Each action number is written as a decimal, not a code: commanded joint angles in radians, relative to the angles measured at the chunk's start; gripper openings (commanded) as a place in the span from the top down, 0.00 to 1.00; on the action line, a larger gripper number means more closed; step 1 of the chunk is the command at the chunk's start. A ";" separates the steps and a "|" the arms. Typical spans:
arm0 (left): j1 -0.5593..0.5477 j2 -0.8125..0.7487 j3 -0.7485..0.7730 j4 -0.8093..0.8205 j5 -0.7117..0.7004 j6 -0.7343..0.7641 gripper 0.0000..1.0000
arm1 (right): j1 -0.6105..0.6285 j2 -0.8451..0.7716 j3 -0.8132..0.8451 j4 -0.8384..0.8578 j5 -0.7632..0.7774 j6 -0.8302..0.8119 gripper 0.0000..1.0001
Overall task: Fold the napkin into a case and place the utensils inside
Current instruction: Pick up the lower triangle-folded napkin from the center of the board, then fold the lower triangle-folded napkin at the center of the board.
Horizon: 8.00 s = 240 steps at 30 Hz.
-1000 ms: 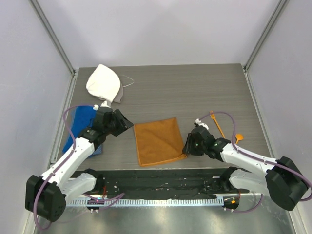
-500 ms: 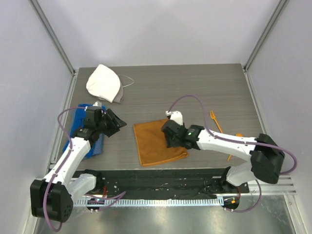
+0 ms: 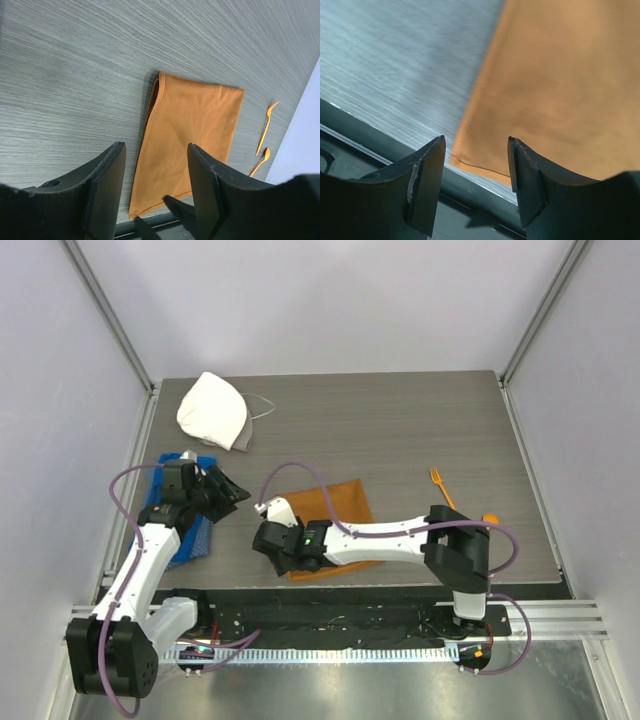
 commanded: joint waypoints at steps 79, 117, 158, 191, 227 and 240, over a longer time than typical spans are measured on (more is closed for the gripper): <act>-0.172 0.426 -0.022 0.381 0.147 -0.210 0.32 | -0.228 -0.455 -0.652 0.737 -0.451 0.195 0.99; -0.185 0.320 0.104 -0.010 -0.318 0.075 0.97 | -0.187 -0.316 -0.647 0.902 -0.685 0.141 0.99; -0.346 0.547 0.414 -0.096 -0.393 0.152 0.78 | -0.279 -0.202 -0.870 1.306 -0.852 0.338 0.99; -0.361 0.691 0.316 0.039 -0.014 0.080 0.89 | -0.286 -0.328 -0.804 0.997 -0.767 0.155 0.99; -0.330 0.877 0.368 0.071 -0.121 0.046 0.67 | -0.328 -0.500 -0.801 0.751 -0.645 0.068 0.99; -0.291 0.555 0.304 -0.149 -0.295 0.099 0.33 | -0.338 -0.397 -0.810 0.984 -0.687 0.129 0.99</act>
